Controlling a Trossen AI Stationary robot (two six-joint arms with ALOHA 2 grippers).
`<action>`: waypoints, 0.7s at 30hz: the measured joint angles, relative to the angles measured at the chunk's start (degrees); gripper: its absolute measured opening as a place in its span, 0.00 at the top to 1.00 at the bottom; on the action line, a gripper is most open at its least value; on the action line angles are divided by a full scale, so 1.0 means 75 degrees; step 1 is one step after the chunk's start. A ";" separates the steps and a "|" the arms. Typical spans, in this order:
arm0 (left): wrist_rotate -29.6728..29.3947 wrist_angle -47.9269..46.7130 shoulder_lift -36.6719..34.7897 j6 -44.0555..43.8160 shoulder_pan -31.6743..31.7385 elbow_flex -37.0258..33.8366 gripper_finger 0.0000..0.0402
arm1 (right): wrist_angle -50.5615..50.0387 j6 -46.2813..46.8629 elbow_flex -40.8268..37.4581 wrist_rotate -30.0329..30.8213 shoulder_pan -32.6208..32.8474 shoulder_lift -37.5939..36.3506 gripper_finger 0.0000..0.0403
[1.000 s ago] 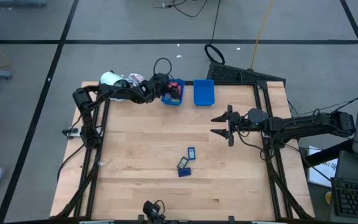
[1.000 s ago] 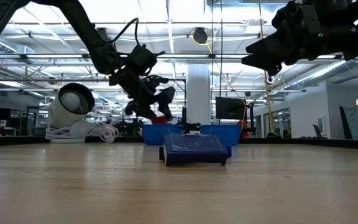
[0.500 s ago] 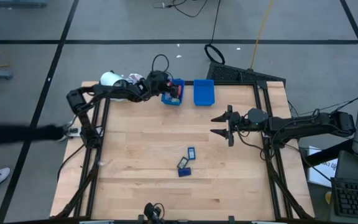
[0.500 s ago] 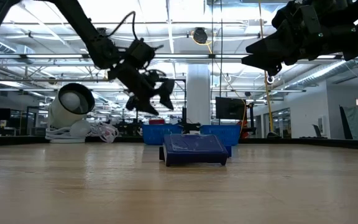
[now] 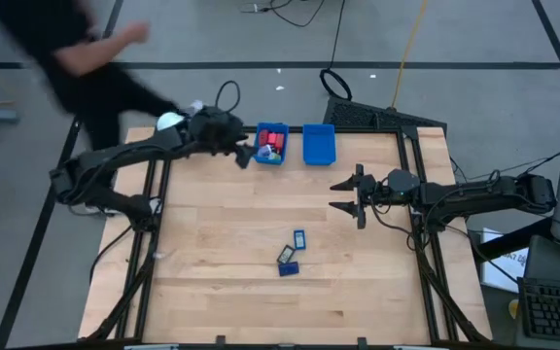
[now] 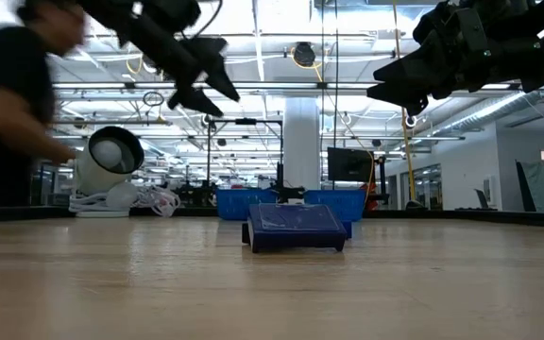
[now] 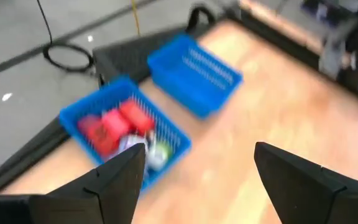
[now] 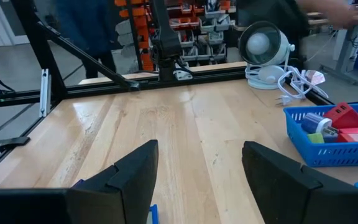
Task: Pick & Place Office items
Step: Put the top blue digital clock into the right basket
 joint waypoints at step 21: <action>-0.1173 0.0505 -0.3982 0.0008 -0.3254 -0.3042 0.25 | 0.0003 0.0337 0.0003 -0.0014 0.0000 0.0000 0.45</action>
